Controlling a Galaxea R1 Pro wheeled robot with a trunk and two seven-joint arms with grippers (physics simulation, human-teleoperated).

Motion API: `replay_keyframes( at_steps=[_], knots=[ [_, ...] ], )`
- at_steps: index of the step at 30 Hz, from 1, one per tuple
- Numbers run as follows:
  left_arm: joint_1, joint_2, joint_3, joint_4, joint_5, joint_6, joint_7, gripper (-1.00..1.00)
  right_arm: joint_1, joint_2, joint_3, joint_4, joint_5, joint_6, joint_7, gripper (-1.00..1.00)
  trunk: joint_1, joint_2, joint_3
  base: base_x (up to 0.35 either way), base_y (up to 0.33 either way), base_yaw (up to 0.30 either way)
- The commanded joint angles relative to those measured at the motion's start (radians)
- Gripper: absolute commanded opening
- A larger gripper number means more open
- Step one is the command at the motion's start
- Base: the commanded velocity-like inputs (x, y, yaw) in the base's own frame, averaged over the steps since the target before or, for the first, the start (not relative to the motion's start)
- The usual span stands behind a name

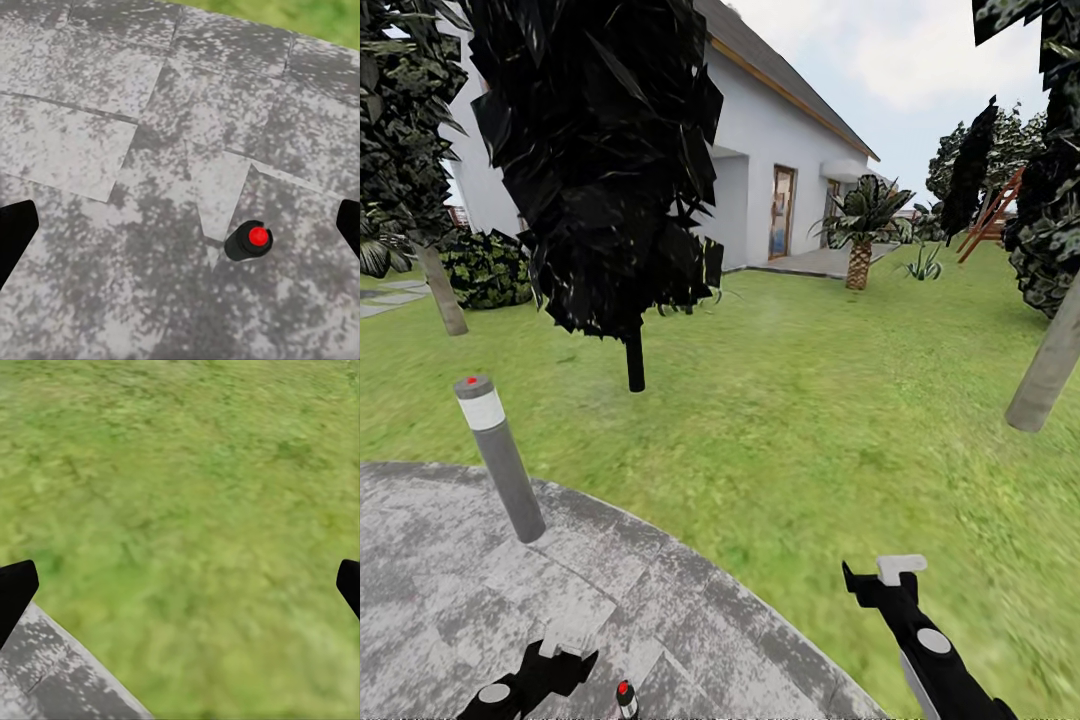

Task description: Pick up the pesticide atomizer in the garden and spray insectifuge to fully cover both potted plants in the garden.

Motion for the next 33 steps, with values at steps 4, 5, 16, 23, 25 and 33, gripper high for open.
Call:
replay_keyframes(
  at_steps=[4, 5, 16, 23, 25, 33],
  knots=[
    [-0.002, -0.001, 0.009, 0.001, -0.010, -0.004, -0.005, 1.00, 0.000, 0.000, 0.000, -0.001, 0.000, -0.002, 0.000, 1.00, 0.015, -0.029, -0.014, 0.000, 0.000, 0.000],
    [-0.002, -0.001, 0.009, 0.001, -0.010, -0.004, -0.005, 1.00, 0.000, 0.000, 0.000, -0.001, 0.000, -0.002, 0.000, 1.00, 0.019, -0.036, -0.017, 0.000, 0.000, -0.012],
    [-0.002, -0.001, 0.008, -0.001, -0.011, -0.005, -0.005, 1.00, 0.000, 0.000, 0.000, -0.001, 0.000, -0.002, -0.001, 1.00, 0.031, -0.057, -0.026, 0.000, 0.000, -0.150],
    [-0.002, 0.000, 0.009, -0.001, -0.011, -0.006, -0.005, 1.00, 0.000, 0.001, 0.000, -0.002, 0.000, -0.002, -0.001, 1.00, 0.031, -0.057, -0.026, 0.168, 0.000, -0.014],
    [-0.002, 0.000, 0.009, -0.001, -0.011, -0.006, -0.005, 1.00, 0.000, 0.001, 0.000, -0.002, 0.000, -0.002, -0.001, 1.00, 0.031, -0.057, -0.026, 0.099, 0.000, -0.002],
    [-0.002, -0.002, 0.007, -0.001, -0.012, -0.006, -0.005, 1.00, 0.000, 0.002, 0.002, -0.002, 0.000, -0.002, -0.001, 1.00, 0.031, -0.057, -0.026, 0.018, 0.000, 0.000]
  ],
)
